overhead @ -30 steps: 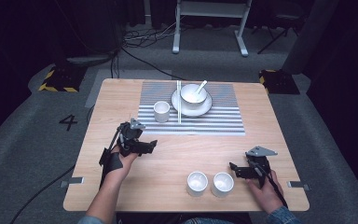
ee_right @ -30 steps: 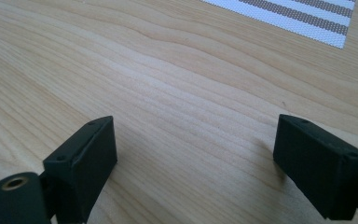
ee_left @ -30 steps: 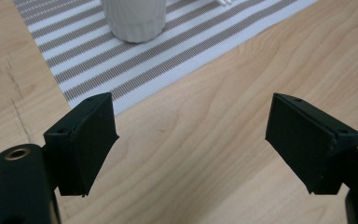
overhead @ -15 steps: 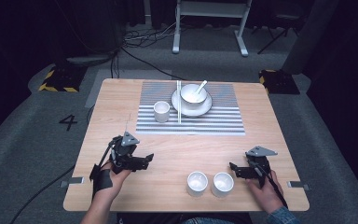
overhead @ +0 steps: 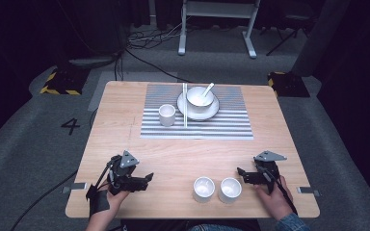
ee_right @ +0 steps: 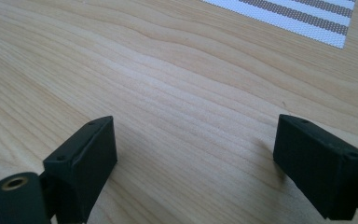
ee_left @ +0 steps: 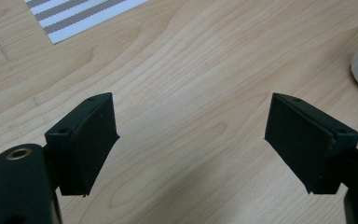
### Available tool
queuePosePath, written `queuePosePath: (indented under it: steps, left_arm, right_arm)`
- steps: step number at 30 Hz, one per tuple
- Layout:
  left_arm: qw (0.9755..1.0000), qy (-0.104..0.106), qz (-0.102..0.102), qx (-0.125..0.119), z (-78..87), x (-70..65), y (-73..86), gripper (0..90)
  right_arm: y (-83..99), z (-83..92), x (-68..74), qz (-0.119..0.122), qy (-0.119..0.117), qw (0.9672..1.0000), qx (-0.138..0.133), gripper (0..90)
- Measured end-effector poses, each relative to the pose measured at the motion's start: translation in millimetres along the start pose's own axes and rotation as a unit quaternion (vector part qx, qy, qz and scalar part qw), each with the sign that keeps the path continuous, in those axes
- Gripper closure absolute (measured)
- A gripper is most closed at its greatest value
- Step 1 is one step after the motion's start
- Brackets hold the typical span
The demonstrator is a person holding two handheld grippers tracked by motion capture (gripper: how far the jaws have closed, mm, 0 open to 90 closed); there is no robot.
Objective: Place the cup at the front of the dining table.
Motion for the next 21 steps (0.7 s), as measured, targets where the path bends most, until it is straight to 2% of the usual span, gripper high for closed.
queuePosePath:
  steps: [12,18,21]
  left_arm:
    - [0.9996,-0.01,-0.027,0.002,-4.9,0.1,18.8,16.7]
    - [0.9997,0.0,-0.018,0.016,-8.3,-1.5,25.2,16.3]
    - [0.9995,0.002,-0.021,0.023,-11.0,-0.5,28.3,16.1]
  right_arm:
    - [0.0,0.0,0.0,0.0,0.0,1.0,0.0,13.6]
    - [0.0,0.0,0.0,0.0,0.0,1.0,0.0,13.6]
    - [0.0,0.0,0.0,0.0,0.0,1.0,0.0,13.6]
Point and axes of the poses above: each handheld gripper's, and its own axes: z roughly backward along the jaws, y roughly out of its underside, x roughly to its left, the point moved 3 cm from there along -z, roughly forward along the jaws, and after that the axes turned 9 degrees about z, right-handed, at the moved point
